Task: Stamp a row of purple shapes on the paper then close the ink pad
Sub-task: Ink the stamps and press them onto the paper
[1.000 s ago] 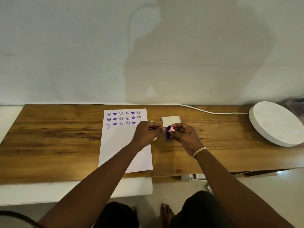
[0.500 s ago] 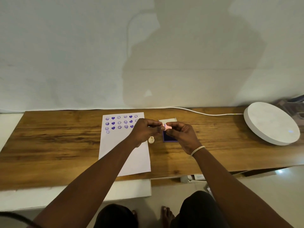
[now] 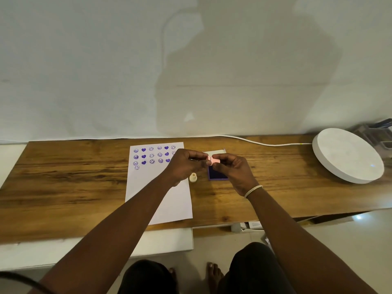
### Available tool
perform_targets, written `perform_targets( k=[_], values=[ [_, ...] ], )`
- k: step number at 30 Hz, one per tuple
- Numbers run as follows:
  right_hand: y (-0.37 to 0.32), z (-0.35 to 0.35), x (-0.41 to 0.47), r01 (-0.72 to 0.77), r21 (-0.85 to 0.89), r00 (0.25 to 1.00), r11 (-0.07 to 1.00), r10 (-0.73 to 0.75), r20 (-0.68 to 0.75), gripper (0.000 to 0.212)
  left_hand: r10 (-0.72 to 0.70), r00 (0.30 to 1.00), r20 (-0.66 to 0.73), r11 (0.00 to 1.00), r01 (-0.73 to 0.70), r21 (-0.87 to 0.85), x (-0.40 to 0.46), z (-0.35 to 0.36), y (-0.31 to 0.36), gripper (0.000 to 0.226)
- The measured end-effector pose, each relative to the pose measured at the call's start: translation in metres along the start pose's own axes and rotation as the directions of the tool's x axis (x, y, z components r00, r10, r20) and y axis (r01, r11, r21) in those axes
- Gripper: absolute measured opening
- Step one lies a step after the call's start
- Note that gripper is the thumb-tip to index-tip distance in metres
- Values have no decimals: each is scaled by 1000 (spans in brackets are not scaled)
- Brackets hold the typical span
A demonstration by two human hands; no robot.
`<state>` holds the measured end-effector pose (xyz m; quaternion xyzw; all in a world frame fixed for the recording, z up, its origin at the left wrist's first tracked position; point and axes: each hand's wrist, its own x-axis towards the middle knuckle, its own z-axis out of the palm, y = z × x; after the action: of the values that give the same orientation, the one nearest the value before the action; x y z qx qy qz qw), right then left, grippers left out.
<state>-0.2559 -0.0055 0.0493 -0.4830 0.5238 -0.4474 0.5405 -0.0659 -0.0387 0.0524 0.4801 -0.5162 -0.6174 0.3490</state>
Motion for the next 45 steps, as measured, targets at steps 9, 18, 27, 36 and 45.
perform_targets(
  k=[9, 18, 27, 36, 45],
  values=[
    [-1, -1, 0, -21, 225, 999, 974, 31, -38, 24, 91, 995, -51, 986, -83, 142, -4, 0, 2, 36],
    [-8, 4, -4, 7, 13, 1000, 1000, -7, 4, 24, 229, 970, -80, 852, -160, 499, -7, 3, 2, 46],
    [-6, 0, -3, 7, -41, 1000, 999, -6, 24, 22, 302, 952, -51, 860, -249, 444, -7, 6, 1, 28],
    [0, 1, 2, -9, 46, 997, 999, 6, 71, 22, 283, 959, 10, 897, -268, 352, -4, -1, -3, 25],
    [-18, 13, 29, -134, 86, 982, 987, 120, 147, 22, 318, 948, -1, 908, -304, 290, -1, -20, 9, 28]
  ],
)
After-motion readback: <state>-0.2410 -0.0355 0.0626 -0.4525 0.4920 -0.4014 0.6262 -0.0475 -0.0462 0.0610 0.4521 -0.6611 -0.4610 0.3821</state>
